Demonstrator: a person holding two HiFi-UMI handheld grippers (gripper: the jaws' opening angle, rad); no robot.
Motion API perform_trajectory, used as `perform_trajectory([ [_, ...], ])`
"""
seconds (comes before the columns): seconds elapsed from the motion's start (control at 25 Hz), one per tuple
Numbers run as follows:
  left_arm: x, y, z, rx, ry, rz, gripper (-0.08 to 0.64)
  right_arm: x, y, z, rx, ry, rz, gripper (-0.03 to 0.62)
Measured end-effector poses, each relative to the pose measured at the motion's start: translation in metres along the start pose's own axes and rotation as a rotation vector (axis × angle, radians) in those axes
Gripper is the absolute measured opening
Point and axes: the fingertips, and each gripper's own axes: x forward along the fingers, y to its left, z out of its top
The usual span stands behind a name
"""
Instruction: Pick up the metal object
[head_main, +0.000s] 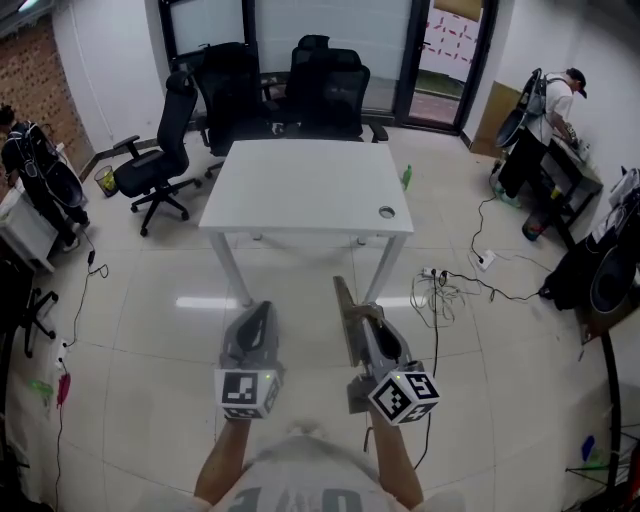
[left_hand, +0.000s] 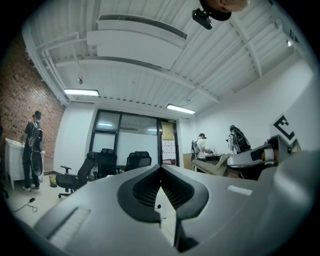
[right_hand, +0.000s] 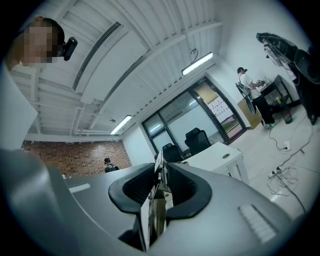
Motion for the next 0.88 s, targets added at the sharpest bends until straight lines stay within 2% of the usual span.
perform_trajectory([
  [0.08, 0.001, -0.002, 0.004, 0.014, -0.016, -0.015, 0.000, 0.002, 0.004, 0.001, -0.029, 0.004, -0.006, 0.095],
  [0.36, -0.008, 0.007, 0.003, -0.023, -0.017, 0.002, 0.000, 0.002, 0.018, -0.009, -0.044, 0.020, 0.007, 0.094],
  [0.88, -0.014, 0.019, -0.004, -0.045, -0.003, 0.003, 0.000, 0.000, 0.036, -0.017, -0.076, 0.029, 0.002, 0.094],
])
